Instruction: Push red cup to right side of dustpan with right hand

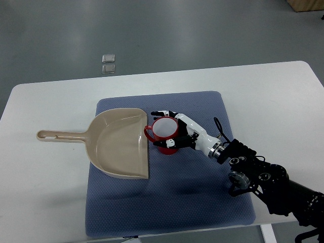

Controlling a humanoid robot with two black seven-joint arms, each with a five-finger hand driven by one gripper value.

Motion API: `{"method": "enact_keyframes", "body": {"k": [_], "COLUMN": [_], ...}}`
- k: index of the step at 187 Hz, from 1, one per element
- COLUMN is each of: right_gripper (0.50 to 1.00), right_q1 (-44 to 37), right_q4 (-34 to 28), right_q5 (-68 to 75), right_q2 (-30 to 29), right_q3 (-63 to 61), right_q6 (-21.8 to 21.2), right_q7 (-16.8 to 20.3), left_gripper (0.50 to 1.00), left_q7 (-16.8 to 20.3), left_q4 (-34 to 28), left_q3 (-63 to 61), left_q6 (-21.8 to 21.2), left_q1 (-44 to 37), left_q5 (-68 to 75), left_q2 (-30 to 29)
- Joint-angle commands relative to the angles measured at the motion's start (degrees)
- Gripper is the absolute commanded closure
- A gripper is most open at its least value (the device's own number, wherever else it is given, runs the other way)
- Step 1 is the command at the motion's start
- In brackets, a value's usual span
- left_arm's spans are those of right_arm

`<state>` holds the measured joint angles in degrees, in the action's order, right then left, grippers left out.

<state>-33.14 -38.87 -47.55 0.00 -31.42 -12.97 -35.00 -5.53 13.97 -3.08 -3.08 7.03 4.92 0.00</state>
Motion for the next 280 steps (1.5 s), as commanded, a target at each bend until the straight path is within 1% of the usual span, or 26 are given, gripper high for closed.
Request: {"method": "enact_keyframes", "body": {"k": [1,121,160,200,225,280], "right_gripper": [0.57,0.568,0.568,0.568,0.568,0.568], "right_q1": [-0.09,-0.09,-0.97,-1.14,-1.14,-1.76], "right_q4": [-0.07,-0.15,-0.24,-3.32,-3.93,-3.76], "right_q5": [0.0,0.09,1.23,1.32,1.32,2.9], "right_q2": [0.0,0.0,0.0,0.0,0.0,2.37], "right_q3": [0.39,1.62,0.83,0.3,0.3,0.22], "right_q6": [0.4,1.02,0.31,-0.56,-0.65,-0.56], "right_q7": [0.0,0.0,0.0,0.0,0.0,0.0], "left_gripper": [0.5,0.5,0.5,0.5,0.5,0.5], "left_q7": [0.0,0.0,0.0,0.0,0.0,0.0], "left_q4": [0.0,-0.09,-0.17,-0.09,-0.09,0.0], "left_q3": [0.0,0.09,0.0,0.0,0.0,-0.09], "left_q6": [0.01,0.01,0.01,0.01,0.01,0.01], "left_q1": [0.0,0.0,0.0,0.0,0.0,0.0], "left_q5": [0.0,0.0,0.0,0.0,0.0,0.0], "left_q2": [0.0,0.0,0.0,0.0,0.0,0.0]}}
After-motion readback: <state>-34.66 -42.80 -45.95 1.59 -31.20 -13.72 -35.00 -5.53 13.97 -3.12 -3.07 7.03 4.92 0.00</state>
